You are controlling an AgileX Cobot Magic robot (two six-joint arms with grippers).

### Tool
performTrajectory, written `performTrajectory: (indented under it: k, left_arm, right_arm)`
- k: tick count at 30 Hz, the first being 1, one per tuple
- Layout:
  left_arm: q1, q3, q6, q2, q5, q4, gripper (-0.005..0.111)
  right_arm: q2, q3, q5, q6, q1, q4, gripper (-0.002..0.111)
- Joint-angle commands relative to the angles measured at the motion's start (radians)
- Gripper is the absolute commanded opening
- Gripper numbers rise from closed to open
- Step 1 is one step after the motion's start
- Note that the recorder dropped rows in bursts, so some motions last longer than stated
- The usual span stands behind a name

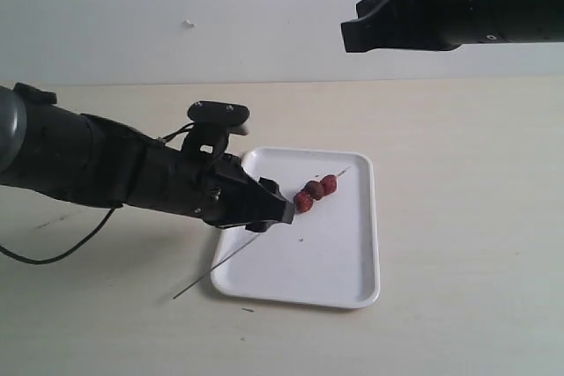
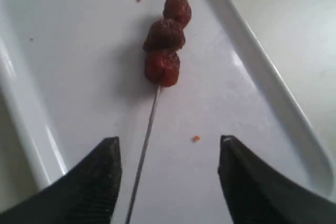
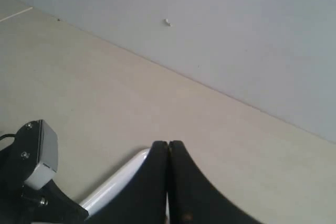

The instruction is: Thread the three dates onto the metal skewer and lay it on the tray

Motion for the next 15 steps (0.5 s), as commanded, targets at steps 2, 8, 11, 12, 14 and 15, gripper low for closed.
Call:
performTrajectory:
  k: [2, 8, 11, 12, 14, 15]
  left_arm:
    - [-0.006, 0.004, 0.006, -0.091, -0.139, -0.007, 0.056]
    - [-0.006, 0.081, 0.036, -0.271, -0.234, -0.007, 0.018]
    - [-0.006, 0.151, 0.053, -0.393, -0.287, -0.007, 0.0]
    - [-0.006, 0.178, 0.053, -0.441, -0.305, -0.004, 0.0]
    - [-0.006, 0.228, 0.05, -0.534, -0.347, 0.03, 0.0]
    - [-0.006, 0.259, 0.05, -0.591, -0.367, 0.032, 0.0]
  right_arm:
    - [-0.009, 0.005, 0.003, -0.014, -0.005, -0.034, 0.0]
    - [-0.009, 0.005, 0.001, -0.014, -0.005, -0.034, 0.0]
    - [-0.009, 0.005, 0.036, -0.02, -0.005, -0.035, 0.0]
    - [-0.009, 0.005, 0.053, -0.022, -0.005, -0.035, 0.0]
    - [-0.009, 0.005, 0.084, -0.022, -0.005, -0.035, 0.0]
    - [-0.009, 0.005, 0.103, -0.022, -0.005, -0.035, 0.0]
